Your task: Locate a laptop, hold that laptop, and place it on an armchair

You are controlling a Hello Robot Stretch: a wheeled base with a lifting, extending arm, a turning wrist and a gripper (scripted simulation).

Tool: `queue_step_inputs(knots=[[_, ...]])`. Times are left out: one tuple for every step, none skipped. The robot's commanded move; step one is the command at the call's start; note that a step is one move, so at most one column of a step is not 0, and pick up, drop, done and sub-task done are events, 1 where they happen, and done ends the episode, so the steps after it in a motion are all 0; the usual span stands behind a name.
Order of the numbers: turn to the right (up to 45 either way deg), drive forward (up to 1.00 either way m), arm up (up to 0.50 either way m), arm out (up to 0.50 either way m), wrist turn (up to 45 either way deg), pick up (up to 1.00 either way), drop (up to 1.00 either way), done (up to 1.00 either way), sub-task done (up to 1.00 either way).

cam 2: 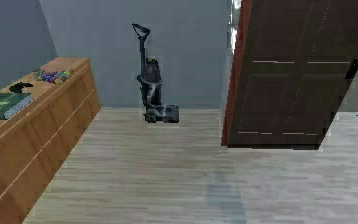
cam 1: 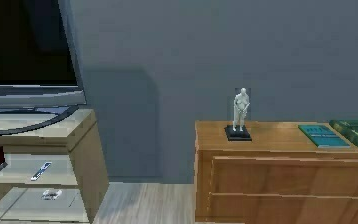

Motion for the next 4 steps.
queue_step_inputs(knots=[[-3.0,0.0,0.0,0.0,0.0,0.0,0.0,0.0,0.0],[0.0,0.15,0.0,0.0,0.0,0.0,0.0,0.0,0.0],[45.0,0.0,0.0,0.0,0.0,0.0,0.0,0.0,0.0],[45.0,0.0,0.0,0.0,0.0,0.0,0.0,0.0,0.0]])
